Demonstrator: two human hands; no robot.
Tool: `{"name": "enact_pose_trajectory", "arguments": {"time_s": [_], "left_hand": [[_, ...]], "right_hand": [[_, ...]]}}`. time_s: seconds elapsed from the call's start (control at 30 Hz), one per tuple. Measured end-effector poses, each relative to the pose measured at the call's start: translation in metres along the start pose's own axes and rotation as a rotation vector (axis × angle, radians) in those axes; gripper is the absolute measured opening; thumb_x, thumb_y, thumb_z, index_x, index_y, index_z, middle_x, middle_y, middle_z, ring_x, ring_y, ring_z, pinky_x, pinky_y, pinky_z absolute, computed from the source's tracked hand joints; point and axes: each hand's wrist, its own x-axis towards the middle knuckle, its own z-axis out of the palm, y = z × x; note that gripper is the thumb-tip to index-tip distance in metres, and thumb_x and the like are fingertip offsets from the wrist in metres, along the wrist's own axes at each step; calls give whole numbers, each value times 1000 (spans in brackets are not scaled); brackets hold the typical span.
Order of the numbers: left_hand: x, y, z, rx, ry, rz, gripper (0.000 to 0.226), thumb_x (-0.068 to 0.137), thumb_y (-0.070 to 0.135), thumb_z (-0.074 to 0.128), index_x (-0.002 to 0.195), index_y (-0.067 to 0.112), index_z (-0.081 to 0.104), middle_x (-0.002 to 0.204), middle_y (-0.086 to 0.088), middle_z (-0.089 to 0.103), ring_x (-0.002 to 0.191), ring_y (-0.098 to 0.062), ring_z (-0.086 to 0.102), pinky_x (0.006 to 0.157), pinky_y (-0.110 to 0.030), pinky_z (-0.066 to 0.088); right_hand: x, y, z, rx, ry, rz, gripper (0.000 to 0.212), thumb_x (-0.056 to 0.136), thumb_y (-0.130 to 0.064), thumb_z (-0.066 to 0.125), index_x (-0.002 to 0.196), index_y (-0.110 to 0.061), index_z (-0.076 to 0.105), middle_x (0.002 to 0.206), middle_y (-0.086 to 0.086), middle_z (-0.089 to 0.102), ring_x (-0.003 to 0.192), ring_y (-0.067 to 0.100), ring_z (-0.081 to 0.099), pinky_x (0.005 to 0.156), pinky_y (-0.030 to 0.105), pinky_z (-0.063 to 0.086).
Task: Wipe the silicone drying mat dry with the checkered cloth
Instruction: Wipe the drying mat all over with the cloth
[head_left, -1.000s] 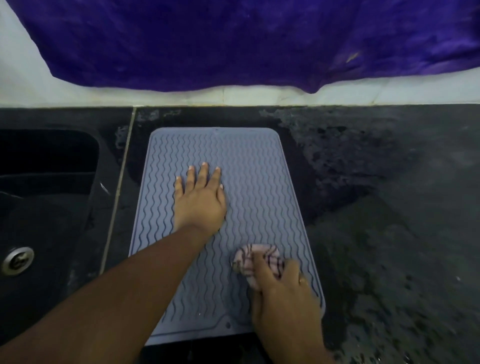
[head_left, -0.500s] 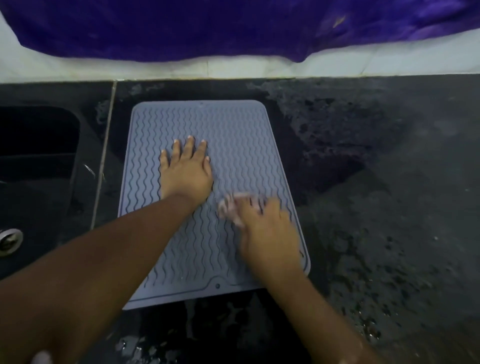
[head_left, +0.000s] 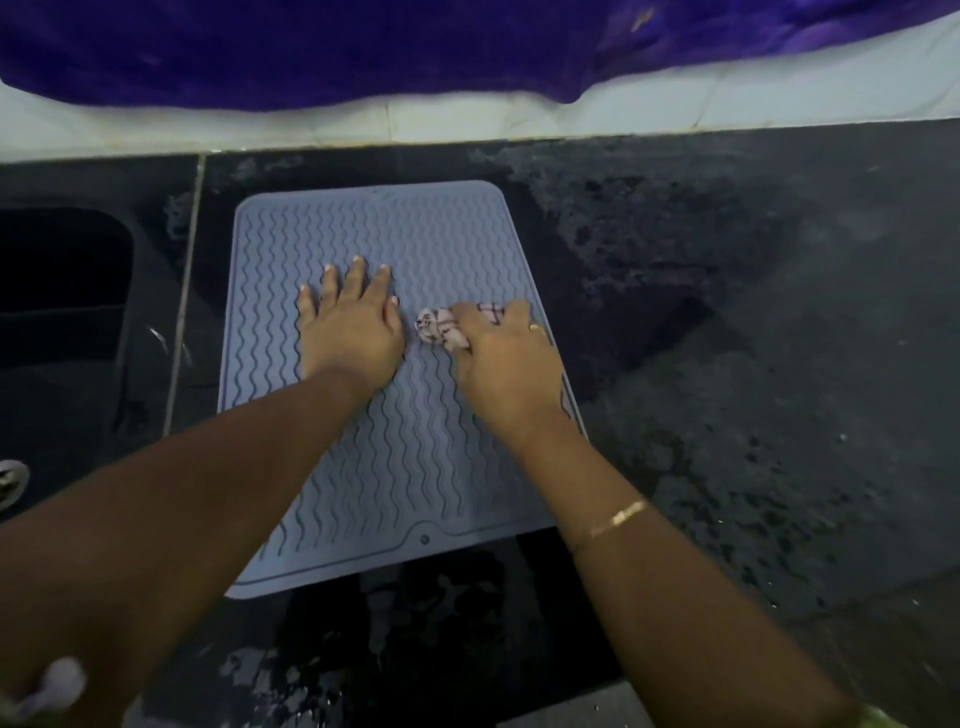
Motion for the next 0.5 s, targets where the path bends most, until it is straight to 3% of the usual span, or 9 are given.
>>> {"name": "enact_pose_trajectory", "arguments": {"time_s": [0.2,0.27,0.33,0.4,0.5], "left_hand": [[-4,4,-3,28,16,11,51,101,29,18,149,16,16,159,-7,10,146,-28,2,118,-46,-2],[-6,11,-6,69,26,69,51,100,19,23,149,9,13,159,-9,3,146,-28,-1,118,-45,-3],[-7,15,-8,18,-8,156,55,98,11,28,149,8,7,159,-8,-4,146,-26,-2,118,-39,-3],[-7,14,-7,-123,-74,195,55,98,9,30,149,12,11,159,-5,4,146,-21,5,118,-32,1],[-10,8,-5,-241,-24,218,49,98,20,35,147,12,28,155,-5,25,144,-20,19,117,-29,8]], "right_hand": [[-115,11,-8,-3,40,-79,42,71,-29,71,112,-27,61,85,8,55,61,25,58,47,30,48],[-122,15,-15,80,-37,-69,43,73,-32,63,116,-31,58,90,7,53,67,26,60,52,32,50],[-101,18,-20,174,-57,-8,43,79,-37,56,122,-37,55,104,5,52,87,26,57,71,38,50],[-69,18,-30,283,-69,48,45,82,-46,49,126,-41,54,115,1,51,103,23,49,89,42,43],[-9,10,-49,883,-85,151,34,92,-38,53,122,-25,60,107,1,64,98,18,60,87,42,52]]}}
